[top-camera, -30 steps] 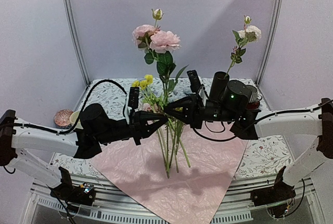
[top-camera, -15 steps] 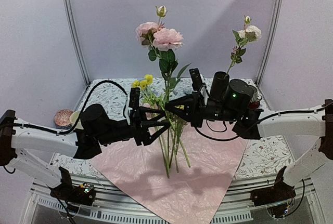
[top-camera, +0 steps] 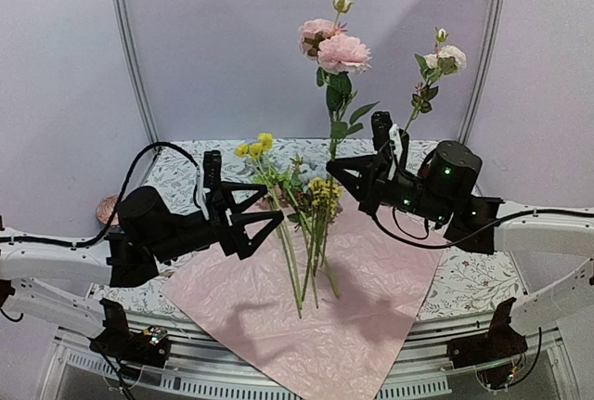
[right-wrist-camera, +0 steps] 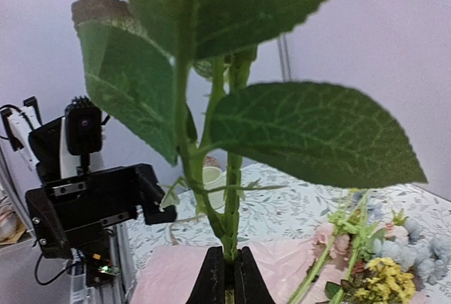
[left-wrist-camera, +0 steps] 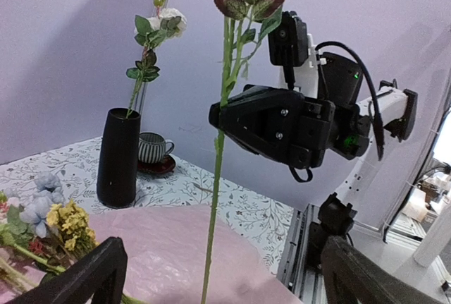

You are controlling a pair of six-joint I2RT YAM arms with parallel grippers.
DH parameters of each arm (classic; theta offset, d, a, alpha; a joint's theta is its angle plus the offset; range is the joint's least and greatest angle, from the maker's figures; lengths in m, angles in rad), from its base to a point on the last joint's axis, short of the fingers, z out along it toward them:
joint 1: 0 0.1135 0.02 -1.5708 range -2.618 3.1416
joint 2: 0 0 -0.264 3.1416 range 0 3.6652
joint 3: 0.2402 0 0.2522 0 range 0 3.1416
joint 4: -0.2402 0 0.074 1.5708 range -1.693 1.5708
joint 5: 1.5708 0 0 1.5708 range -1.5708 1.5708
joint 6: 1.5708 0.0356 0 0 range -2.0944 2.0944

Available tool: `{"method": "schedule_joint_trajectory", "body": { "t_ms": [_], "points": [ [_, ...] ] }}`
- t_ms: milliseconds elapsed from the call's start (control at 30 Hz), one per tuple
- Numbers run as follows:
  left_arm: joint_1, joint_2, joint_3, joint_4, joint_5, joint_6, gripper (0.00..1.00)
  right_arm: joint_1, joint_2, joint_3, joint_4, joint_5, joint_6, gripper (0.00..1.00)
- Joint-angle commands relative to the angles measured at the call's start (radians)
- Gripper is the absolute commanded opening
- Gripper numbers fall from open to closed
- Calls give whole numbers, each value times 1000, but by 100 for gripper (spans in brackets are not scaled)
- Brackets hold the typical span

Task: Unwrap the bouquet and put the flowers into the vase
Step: Place the fake flower in the vase.

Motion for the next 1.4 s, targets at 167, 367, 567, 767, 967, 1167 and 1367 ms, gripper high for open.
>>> {"method": "schedule_joint_trajectory", "body": {
  "t_ms": [167, 367, 567, 767, 967, 1167, 1367],
  "points": [
    [-4, -63, -34, -62, -72, 43, 98, -100, -141, -45, -136, 266, -107, 3],
    [-3, -58, -35, -66, -74, 38, 98, -230, -210, -63, -164, 312, -115, 2],
    [-3, -58, -42, -58, -78, 35, 98, -309, -236, -30, -103, 310, -187, 2],
    [-3, -51, -38, -52, -80, 35, 98, -316, -151, 124, -63, 348, -321, 2],
    [-2, -57, -36, -56, -82, 37, 98, -347, -57, 255, -25, 365, -418, 2],
    [-3, -61, -44, -54, -95, 47, 98, -431, 14, 336, 21, 304, -428, 2],
    [-3, -56, -39, -52, -98, 56, 98, -501, 97, 407, 24, 251, -382, 2]
  ]
}}
